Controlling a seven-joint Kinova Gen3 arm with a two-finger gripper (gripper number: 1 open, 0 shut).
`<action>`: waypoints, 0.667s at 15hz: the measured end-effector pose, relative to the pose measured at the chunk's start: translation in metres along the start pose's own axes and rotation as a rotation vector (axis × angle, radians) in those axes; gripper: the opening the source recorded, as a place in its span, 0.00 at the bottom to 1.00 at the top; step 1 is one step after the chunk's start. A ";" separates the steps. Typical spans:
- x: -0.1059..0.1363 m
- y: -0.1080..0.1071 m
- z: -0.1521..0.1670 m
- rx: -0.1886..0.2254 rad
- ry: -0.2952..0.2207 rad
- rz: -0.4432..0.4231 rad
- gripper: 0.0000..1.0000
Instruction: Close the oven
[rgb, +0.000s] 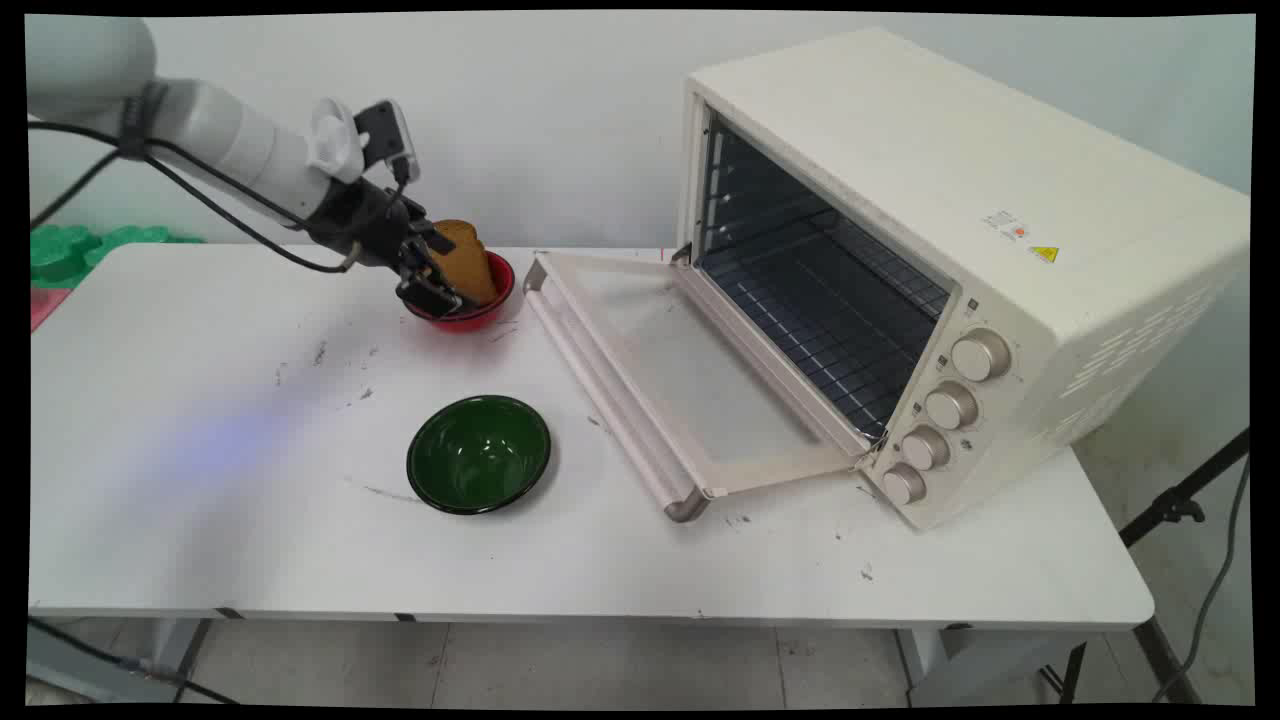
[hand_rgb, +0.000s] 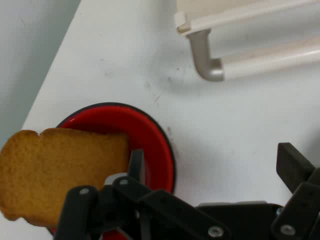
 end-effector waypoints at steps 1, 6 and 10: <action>0.002 0.005 -0.008 -0.006 0.007 -0.017 1.00; 0.013 0.035 -0.041 -0.051 0.033 -0.090 1.00; 0.019 0.061 -0.055 -0.085 0.036 -0.129 1.00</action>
